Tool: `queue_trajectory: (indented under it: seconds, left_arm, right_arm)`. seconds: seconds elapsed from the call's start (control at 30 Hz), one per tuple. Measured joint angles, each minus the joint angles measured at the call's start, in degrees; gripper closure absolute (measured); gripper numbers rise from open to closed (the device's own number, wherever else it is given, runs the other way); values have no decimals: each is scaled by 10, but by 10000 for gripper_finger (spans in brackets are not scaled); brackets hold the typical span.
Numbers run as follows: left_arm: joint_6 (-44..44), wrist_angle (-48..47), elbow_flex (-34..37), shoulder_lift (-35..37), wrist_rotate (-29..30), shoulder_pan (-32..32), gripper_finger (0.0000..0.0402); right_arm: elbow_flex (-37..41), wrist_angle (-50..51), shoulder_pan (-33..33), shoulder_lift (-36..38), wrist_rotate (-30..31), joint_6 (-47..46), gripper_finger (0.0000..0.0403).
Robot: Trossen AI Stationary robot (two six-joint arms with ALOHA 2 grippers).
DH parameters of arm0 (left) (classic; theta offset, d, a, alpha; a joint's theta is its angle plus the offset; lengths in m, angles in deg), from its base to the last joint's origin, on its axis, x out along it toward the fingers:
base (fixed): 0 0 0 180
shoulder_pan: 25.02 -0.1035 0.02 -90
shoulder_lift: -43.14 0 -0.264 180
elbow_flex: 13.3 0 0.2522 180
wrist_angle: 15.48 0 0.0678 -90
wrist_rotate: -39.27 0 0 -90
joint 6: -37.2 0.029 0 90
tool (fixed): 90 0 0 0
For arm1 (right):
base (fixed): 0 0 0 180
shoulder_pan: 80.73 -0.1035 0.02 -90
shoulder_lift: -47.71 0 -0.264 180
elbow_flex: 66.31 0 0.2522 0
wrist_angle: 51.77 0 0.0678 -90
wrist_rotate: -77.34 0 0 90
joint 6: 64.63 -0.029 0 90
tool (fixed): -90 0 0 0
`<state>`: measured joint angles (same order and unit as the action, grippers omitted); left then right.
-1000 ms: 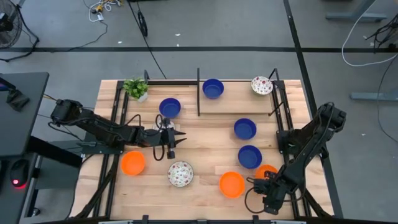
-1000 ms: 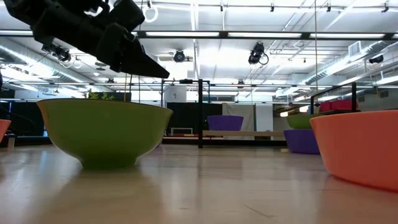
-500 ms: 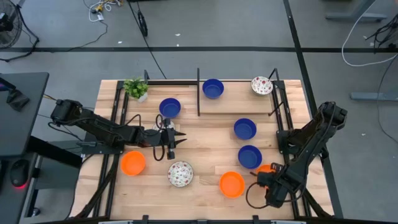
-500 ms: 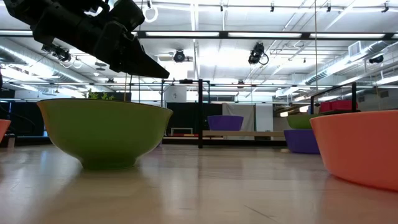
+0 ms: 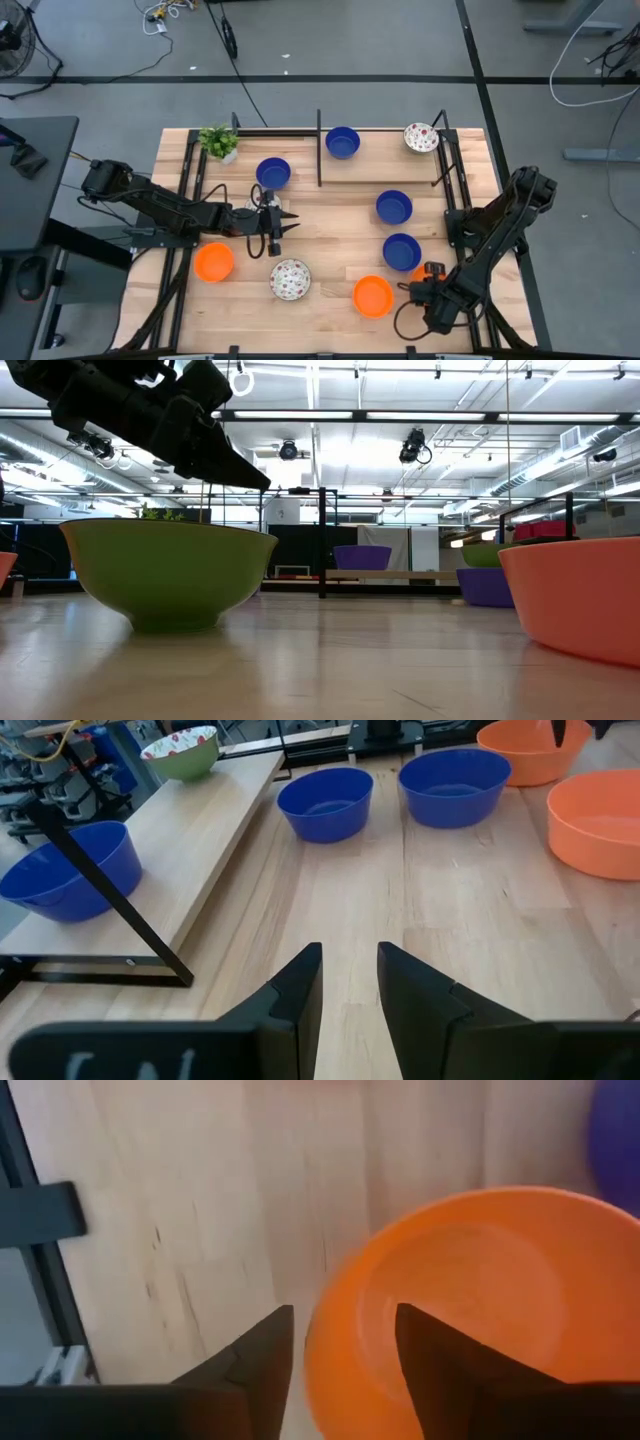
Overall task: Pick & Place Mini bowls
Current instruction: Put the orange bowl on the shelf
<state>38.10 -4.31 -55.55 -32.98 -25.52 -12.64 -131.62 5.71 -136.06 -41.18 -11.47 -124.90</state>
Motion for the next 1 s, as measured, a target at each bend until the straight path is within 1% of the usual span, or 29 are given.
queue_trajectory:
  seconds: [0.17, 0.3, 0.4, 0.47, 0.53, 0.67, 0.73, 0.83, 0.93, 1.0]
  left_arm:
    - [-4, 0, 0, 0, 0, 0, 299]
    - [-6, -1, 0, 0, 0, 0, 299]
    - [-7, -1, 0, 0, 0, 0, 299]
    - [-7, -1, 0, 0, 0, 0, 299]
    - [-8, -1, 0, 0, 0, 0, 299]
    - [-15, -1, 0, 0, 0, 0, 299]
    - [-17, -1, 0, 0, 0, 0, 299]
    - [-18, 0, 0, 0, 0, 0, 299]
    - [-17, 0, 0, 0, 0, 0, 299]
    - [-17, 0, 0, 0, 0, 0, 299]
  right_arm:
    - [0, -3, 0, -14, -2, 8, 281]
    - [0, -2, 0, -14, -2, 8, 340]
    - [0, -2, 0, -13, -25, 9, 387]
    - [-8, 2, 0, -13, -49, 6, 392]
    - [-28, 14, 0, -13, -70, -8, 386]
    - [-103, 69, 7, -13, -87, -9, 396]
    - [-151, 103, 20, -13, -69, 4, 398]
    - [-222, 157, 52, -13, 9, 69, 397]
    - [-274, 207, 101, -13, 102, 199, 399]
    - [-288, 230, 145, -13, 151, 300, 399]
